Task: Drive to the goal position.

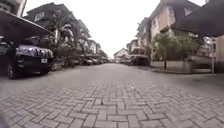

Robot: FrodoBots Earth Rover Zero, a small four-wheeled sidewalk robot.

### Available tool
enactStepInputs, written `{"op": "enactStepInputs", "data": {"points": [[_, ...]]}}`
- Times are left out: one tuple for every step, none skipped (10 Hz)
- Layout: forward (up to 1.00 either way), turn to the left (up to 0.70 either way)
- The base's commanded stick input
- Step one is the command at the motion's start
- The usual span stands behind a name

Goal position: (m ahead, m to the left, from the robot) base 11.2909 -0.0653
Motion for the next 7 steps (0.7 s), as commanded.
{"op": "enactStepInputs", "data": {"points": [[0.70,0.00],[0.70,0.00],[0.70,0.00],[0.70,0.00],[0.70,0.00],[0.70,0.00],[0.70,0.00]]}}
